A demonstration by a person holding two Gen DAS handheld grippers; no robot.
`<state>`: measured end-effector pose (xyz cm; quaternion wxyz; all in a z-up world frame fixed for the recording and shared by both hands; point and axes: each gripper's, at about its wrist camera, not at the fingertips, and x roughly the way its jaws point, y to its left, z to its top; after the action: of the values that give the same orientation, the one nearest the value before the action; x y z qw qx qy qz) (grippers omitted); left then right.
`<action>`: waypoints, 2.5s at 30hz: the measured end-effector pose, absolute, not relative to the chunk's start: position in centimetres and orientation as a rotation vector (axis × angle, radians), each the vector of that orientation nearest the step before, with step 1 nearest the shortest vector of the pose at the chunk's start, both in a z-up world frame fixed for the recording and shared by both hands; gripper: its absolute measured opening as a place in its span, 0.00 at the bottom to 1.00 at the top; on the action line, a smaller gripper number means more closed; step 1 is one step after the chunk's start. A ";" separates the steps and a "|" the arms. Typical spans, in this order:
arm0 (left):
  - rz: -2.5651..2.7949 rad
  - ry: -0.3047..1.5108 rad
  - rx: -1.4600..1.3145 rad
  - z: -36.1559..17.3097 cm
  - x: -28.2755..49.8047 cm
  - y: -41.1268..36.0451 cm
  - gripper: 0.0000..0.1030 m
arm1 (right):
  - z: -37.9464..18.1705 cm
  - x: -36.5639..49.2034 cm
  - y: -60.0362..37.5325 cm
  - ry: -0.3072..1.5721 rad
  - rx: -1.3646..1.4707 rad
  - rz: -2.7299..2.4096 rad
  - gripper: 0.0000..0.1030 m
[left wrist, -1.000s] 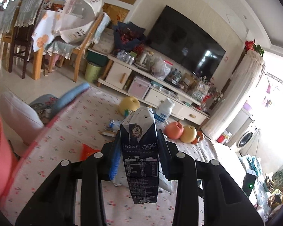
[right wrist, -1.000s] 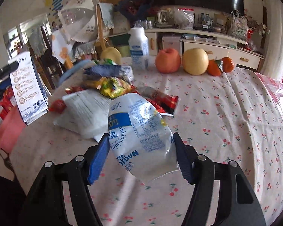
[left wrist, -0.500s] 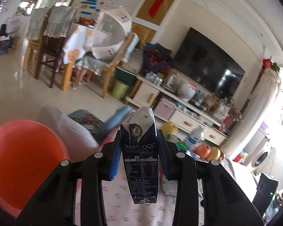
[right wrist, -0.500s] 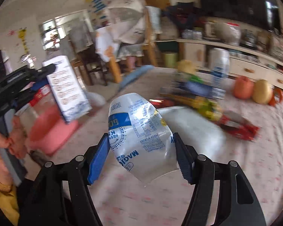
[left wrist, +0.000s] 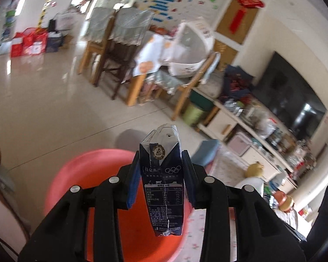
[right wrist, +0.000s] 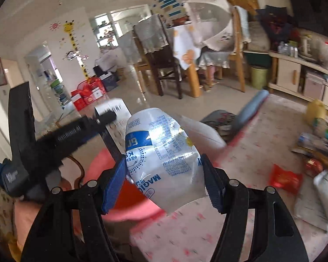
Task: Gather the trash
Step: 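Carry the carton over the pink bucket and open the left tool while the right tool carries the bag, then drop the white plastic bag into the pink bucket with the right tool, then move both tools back over the table toward the remaining wrappers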
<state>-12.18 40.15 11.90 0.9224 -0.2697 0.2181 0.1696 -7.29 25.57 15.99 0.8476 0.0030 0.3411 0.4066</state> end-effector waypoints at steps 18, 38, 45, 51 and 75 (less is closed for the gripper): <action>0.502 0.449 -0.454 11.5 -11.8 40.4 0.75 | 14.6 -6.0 23.8 0.694 0.056 0.720 0.90; 0.241 0.390 -0.044 14.6 -8.3 24.9 0.82 | 13.7 -9.3 10.7 0.599 -0.068 0.492 0.93; 0.168 0.409 -0.009 14.3 -7.3 21.2 0.82 | 14.0 -9.6 7.2 0.578 -0.032 0.454 0.94; 0.117 0.444 0.016 13.7 -6.5 18.2 0.82 | 13.6 -9.1 4.1 0.586 0.010 0.420 0.94; 0.053 0.512 0.079 12.2 -4.3 11.2 0.82 | 13.5 -6.9 -6.9 0.615 0.161 0.295 0.94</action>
<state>-4.33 11.19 12.16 0.9663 0.0388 0.2533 0.0263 -6.92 -6.89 13.55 0.9393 0.0787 0.3011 0.1443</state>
